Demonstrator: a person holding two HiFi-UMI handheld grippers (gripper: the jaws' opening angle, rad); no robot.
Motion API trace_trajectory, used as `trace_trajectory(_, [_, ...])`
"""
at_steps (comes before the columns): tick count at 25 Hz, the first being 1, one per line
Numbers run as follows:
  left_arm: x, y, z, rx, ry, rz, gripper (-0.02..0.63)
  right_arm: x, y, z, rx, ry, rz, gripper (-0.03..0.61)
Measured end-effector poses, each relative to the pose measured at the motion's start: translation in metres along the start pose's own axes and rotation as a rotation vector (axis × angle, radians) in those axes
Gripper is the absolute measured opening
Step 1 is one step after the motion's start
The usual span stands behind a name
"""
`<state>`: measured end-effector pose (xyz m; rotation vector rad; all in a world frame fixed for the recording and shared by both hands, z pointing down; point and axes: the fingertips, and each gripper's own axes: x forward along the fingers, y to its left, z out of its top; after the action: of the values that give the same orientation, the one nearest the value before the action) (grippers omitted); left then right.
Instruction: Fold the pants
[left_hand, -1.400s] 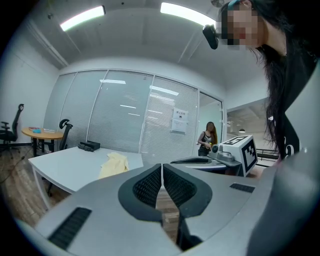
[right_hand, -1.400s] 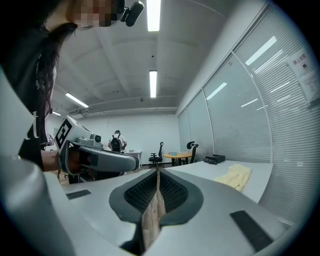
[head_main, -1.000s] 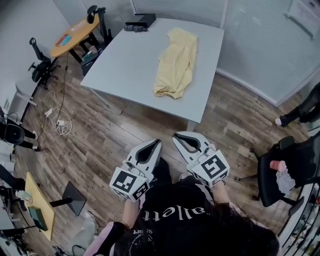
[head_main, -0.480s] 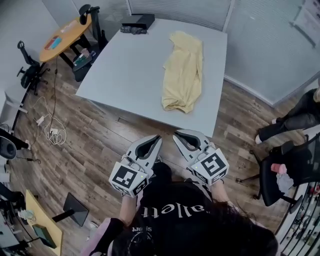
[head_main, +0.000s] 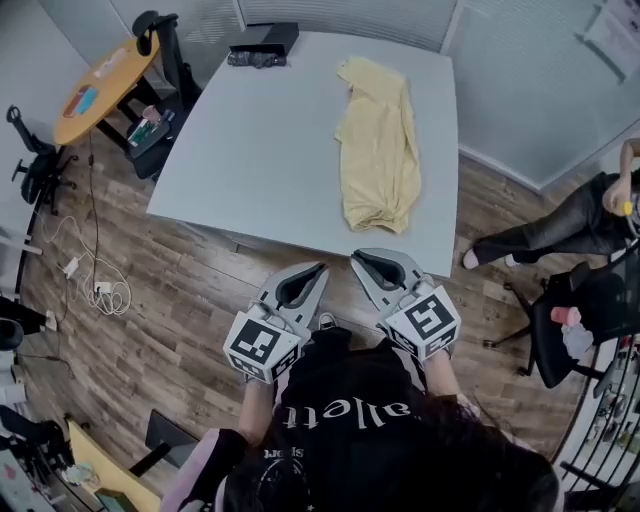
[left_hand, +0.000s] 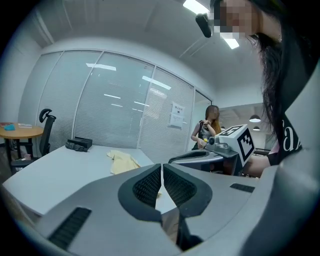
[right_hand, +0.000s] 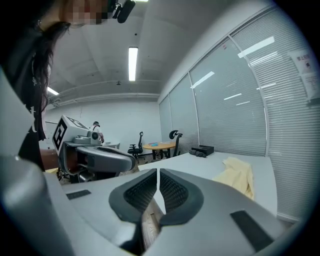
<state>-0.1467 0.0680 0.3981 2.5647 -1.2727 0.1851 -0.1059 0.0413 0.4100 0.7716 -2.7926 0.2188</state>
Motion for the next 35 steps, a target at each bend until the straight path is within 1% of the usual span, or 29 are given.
trace_trajectory(7, [0.007, 0.021, -0.027, -0.023, 0.041, -0.044, 0.034, 0.01, -0.003, -0.016, 0.006, 0.067, -0.074, 0.031])
trace_trajectory(15, [0.035, 0.016, -0.04, -0.038, 0.08, -0.116, 0.034, -0.001, -0.032, -0.041, 0.048, 0.129, -0.158, 0.032])
trace_trajectory(17, [0.041, 0.014, -0.042, -0.029, 0.089, -0.126, 0.034, -0.003, -0.044, -0.051, 0.064, 0.141, -0.178, 0.031])
trace_trajectory(22, [0.059, 0.022, -0.047, 0.041, 0.117, -0.115, 0.034, 0.001, -0.071, -0.067, 0.103, 0.161, -0.219, 0.032])
trace_trajectory(27, [0.084, 0.035, -0.054, 0.067, 0.18, -0.136, 0.035, 0.01, -0.095, -0.079, 0.124, 0.194, -0.23, 0.032])
trace_trajectory(33, [0.123, 0.042, -0.074, 0.081, 0.276, -0.17, 0.037, 0.017, -0.128, -0.101, 0.15, 0.249, -0.198, 0.034])
trace_trajectory(34, [0.13, 0.043, -0.078, 0.081, 0.295, -0.176, 0.045, 0.018, -0.134, -0.106, 0.152, 0.261, -0.194, 0.034])
trace_trajectory(35, [0.136, 0.045, -0.083, 0.085, 0.312, -0.179, 0.07, 0.019, -0.139, -0.111, 0.154, 0.273, -0.191, 0.035])
